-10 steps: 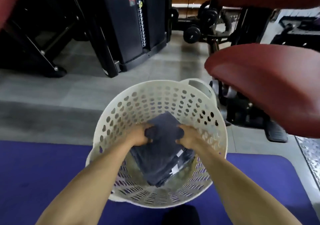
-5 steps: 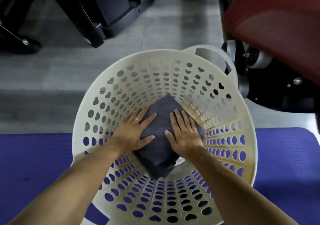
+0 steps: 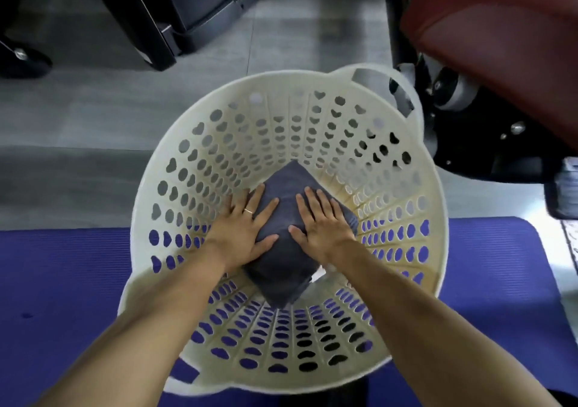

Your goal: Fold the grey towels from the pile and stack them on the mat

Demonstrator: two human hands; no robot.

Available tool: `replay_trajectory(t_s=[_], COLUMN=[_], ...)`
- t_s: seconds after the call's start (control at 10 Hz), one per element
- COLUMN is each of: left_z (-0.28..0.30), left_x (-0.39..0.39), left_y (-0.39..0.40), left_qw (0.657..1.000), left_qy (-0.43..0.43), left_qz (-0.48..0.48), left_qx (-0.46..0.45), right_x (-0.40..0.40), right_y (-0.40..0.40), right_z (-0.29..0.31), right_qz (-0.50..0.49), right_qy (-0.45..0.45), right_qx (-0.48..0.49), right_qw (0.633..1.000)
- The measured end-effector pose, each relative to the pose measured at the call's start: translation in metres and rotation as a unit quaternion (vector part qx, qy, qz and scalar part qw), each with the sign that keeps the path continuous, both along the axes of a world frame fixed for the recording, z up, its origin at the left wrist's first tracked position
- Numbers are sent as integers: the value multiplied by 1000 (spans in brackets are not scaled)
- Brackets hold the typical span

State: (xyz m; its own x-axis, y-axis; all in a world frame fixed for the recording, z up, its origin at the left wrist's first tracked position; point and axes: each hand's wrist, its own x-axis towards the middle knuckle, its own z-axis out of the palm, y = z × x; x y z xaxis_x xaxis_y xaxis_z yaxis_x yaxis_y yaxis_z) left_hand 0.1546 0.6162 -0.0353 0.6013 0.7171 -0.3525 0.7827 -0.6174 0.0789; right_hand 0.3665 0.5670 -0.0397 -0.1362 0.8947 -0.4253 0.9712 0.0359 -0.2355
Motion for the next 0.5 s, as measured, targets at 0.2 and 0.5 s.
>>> replay_trajectory(t_s=[0.2, 0.5], left_z=[51, 126], left_x=[32, 30], left_y=[-12, -35], left_qw=[988, 1000], left_qy=[149, 18], left_qz=[-23, 10], left_qx=[-12, 3], right_x=[25, 42], right_y=[-5, -41], right_z=[63, 158], right_qz=[-48, -219], right_qy=[48, 258], right_qx=[-88, -7], right_qw=[994, 941])
